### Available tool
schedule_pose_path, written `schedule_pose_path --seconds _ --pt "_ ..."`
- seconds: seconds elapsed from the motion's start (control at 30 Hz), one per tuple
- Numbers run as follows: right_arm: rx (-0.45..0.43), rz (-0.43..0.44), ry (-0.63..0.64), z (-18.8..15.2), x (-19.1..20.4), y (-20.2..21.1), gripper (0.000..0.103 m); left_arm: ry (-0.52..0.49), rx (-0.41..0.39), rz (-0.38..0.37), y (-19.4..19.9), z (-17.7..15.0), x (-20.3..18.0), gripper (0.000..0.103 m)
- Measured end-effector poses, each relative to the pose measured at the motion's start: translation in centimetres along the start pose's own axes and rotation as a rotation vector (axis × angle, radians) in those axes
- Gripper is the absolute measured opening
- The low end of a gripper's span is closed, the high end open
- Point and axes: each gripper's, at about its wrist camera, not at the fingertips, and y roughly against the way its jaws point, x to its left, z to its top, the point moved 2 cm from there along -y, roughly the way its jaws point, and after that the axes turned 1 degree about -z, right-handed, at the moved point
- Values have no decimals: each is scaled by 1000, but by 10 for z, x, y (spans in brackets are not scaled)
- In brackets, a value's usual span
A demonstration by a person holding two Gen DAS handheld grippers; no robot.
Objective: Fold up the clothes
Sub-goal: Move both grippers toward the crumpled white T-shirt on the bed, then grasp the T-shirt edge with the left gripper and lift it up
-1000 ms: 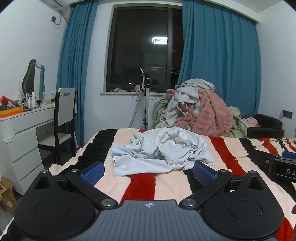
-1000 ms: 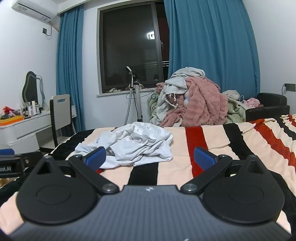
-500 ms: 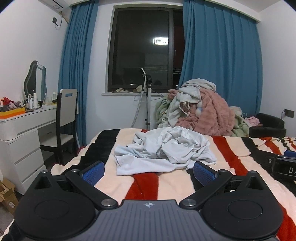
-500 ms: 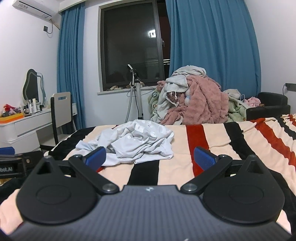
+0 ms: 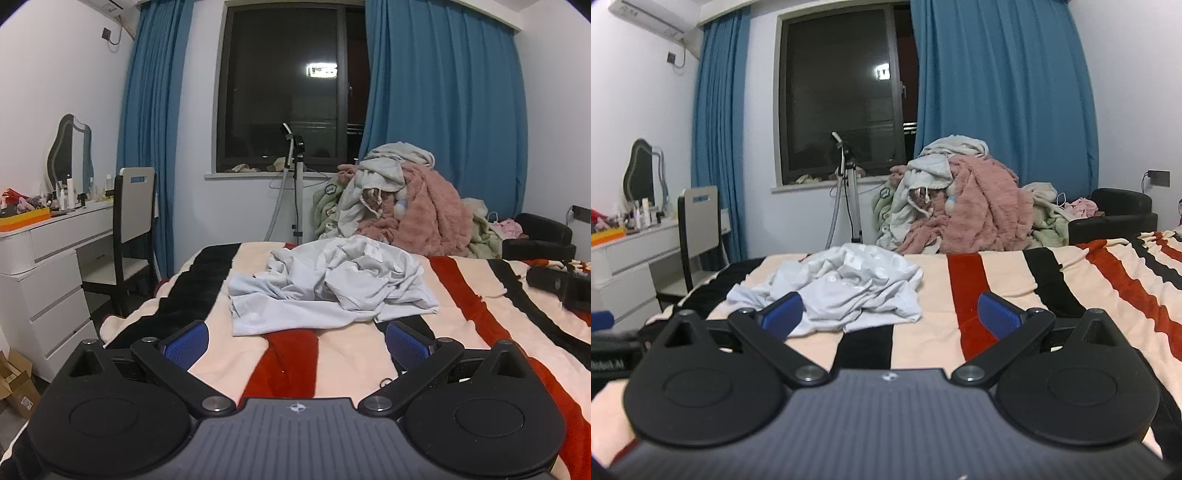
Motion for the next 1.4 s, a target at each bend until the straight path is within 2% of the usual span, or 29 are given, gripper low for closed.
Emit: schedule_pose_path --seconds 0.13,0.27,0.4,0.47,0.57,0.7,0.8,0.83,0.87,0.9,0.93,0.97,1.0,1.07,1.2,1.4 --pt "-50 -26 -105 16 -7 9 103 29 42 -29 -9 -1 1 103" --pt "-166 -2 -155 60 -6 18 103 40 41 -28 -27 6 0 103" --pt "-142 29 -167 84 -8 -7 103 -13 67 -38 -66 21 -8 103" --pt "-137 46 -179 79 -13 -17 103 -70 77 -24 -94 27 -16 103" --pt "-81 20 -196 53 -23 -36 103 -110 152 3 -157 31 -26 103" --pt "55 15 -195 11 -31 -66 103 -20 258 8 -256 32 -17 102" --pt "115 -1 -195 -14 -34 -90 103 74 294 45 -321 33 -3 94" --pt "132 -2 -197 -21 -35 -100 103 105 293 41 -334 34 3 87" --pt "144 -3 -201 -26 -35 -107 103 135 291 36 -345 36 9 73" --pt "154 -5 -206 -31 -35 -115 103 166 288 32 -356 37 15 64" --pt "161 -5 -211 -36 -37 -123 103 196 285 27 -368 38 21 38" --pt "162 -6 -212 -40 -40 -130 103 208 262 17 -369 42 26 19" --pt "162 -11 -208 -44 -38 -136 103 217 235 7 -369 45 31 17" --pt "164 -17 -202 -53 -36 -147 103 241 182 -60 -355 53 37 9" --pt "153 -2 -204 -55 -30 -156 103 239 89 -177 -300 67 39 8" --pt "86 28 -149 -49 -12 -136 103 218 -30 -309 -188 73 27 7"
